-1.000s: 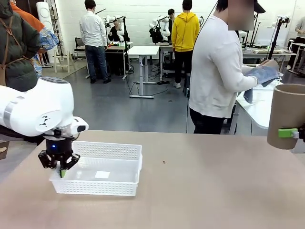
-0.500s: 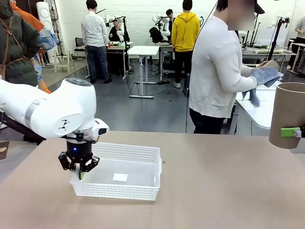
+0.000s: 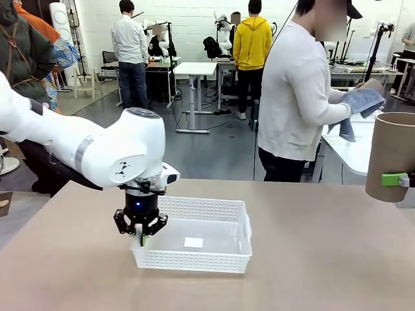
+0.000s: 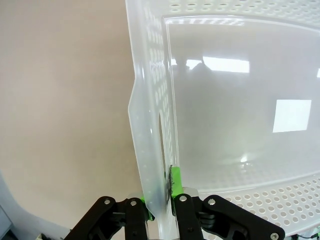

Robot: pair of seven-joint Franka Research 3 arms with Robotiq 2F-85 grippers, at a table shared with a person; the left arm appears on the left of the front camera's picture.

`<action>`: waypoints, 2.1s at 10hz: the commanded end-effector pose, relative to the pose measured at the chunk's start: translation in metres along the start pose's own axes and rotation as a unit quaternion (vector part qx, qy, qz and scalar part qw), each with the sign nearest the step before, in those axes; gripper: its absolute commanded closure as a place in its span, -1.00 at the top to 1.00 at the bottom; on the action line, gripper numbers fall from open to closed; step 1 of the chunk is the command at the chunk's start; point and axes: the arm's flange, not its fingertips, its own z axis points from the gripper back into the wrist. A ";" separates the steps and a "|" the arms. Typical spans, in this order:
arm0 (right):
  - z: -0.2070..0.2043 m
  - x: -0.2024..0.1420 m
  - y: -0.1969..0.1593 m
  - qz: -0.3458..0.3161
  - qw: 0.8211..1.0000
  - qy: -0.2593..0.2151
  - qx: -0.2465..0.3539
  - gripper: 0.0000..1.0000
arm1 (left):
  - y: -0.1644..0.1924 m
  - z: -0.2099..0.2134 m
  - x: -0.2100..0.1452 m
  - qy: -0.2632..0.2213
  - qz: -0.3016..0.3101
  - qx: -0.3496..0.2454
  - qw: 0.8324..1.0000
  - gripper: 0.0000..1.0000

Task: Clean and organize the cups into the basket.
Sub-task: Pick up the Organizing basket and move it to the center of the table, then pick up the Reusable plastic cup from the right side of the table and place it inside the Organizing basket.

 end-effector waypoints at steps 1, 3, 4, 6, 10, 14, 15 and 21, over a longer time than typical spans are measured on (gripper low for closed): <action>-0.002 -0.001 -0.001 0.003 1.000 -0.001 0.001 -0.55 | -0.028 -0.008 0.007 0.013 0.019 0.008 1.000 -1.00; -0.002 -0.001 -0.001 0.003 1.000 -0.001 0.001 -0.55 | -0.029 -0.005 0.011 0.011 0.004 0.003 1.000 -1.00; -0.002 -0.001 -0.001 0.003 1.000 -0.001 0.001 -0.55 | -0.016 0.001 0.011 0.005 -0.006 -0.002 1.000 -1.00; -0.002 -0.001 -0.001 0.003 1.000 -0.001 0.001 -0.55 | -0.024 -0.004 0.010 0.008 -0.002 -0.009 1.000 -1.00; -0.002 -0.001 -0.001 0.003 1.000 -0.001 0.001 -0.55 | -0.024 -0.004 0.010 0.008 -0.002 -0.009 1.000 -1.00; -0.058 0.089 0.015 0.074 0.990 0.099 0.063 0.61 | -0.024 -0.004 0.010 0.008 -0.002 -0.009 1.000 -1.00; -0.089 0.116 0.014 0.081 0.983 0.145 0.082 0.61 | -0.024 -0.004 0.010 0.008 -0.002 -0.009 1.000 -1.00; -0.274 0.123 0.016 0.084 0.903 0.391 0.157 0.61 | -0.024 -0.004 0.010 0.008 -0.002 -0.009 1.000 -1.00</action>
